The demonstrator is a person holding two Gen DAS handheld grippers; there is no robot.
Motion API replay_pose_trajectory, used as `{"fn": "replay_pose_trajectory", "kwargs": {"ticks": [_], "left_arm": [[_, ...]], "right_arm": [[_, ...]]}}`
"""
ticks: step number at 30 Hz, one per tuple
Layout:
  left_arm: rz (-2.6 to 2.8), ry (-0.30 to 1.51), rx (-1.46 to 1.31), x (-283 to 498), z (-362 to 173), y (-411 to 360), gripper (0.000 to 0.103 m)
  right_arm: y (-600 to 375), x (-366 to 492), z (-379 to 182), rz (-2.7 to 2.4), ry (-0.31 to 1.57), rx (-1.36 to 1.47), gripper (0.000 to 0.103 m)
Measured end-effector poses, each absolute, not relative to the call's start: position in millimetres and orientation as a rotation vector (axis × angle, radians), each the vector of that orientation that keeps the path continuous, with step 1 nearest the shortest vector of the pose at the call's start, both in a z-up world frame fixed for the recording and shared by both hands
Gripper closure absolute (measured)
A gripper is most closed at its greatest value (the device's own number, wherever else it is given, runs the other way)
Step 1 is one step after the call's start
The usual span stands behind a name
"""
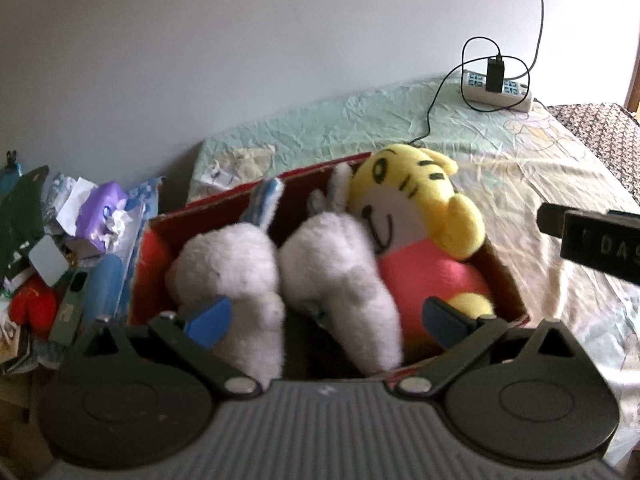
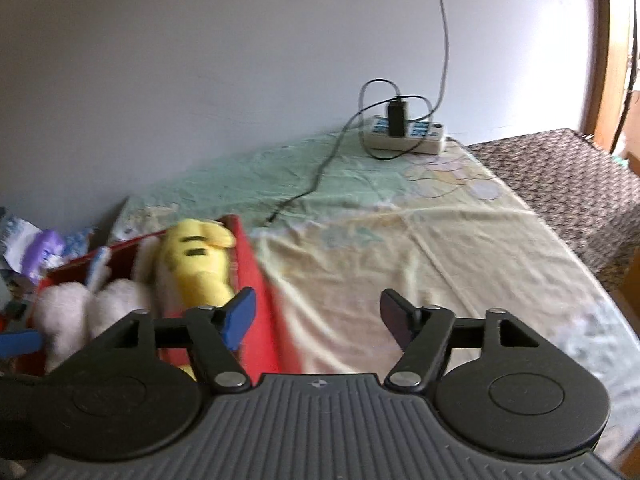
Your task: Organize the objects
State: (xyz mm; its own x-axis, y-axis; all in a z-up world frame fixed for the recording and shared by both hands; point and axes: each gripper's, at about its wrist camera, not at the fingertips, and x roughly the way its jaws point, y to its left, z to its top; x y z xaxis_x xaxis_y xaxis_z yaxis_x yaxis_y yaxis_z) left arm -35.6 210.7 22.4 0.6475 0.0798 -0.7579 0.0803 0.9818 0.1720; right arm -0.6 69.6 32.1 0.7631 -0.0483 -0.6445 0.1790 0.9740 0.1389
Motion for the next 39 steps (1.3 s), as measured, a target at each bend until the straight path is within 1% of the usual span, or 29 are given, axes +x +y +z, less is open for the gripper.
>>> {"fn": "replay_pose_trajectory", "kwargs": {"ticks": [10,20,26,39], "left_arm": [[0.002,0.912,0.142,-42.3,19.7,165.6,0.001],[0.096,0.882,0.124,-61.3,21.6,139.4,0.0],[0.196,0.922,0.092,-68.3,20.4,158.2,0.0],[0.226,0.898,0.043,-74.0,32.1,229.2,0.001]], "right_arm": [[23.3,-10.8,27.4,-0.13,0.752,0.166,0.025],[8.4,-13.7,22.6,-0.019,0.788,0.169,0.024],[25.6,-11.9,22.9,0.078,0.797,0.161,0.024],[102.0,-3.4,50.1,0.161,0.764,0.127,0.024]]}}
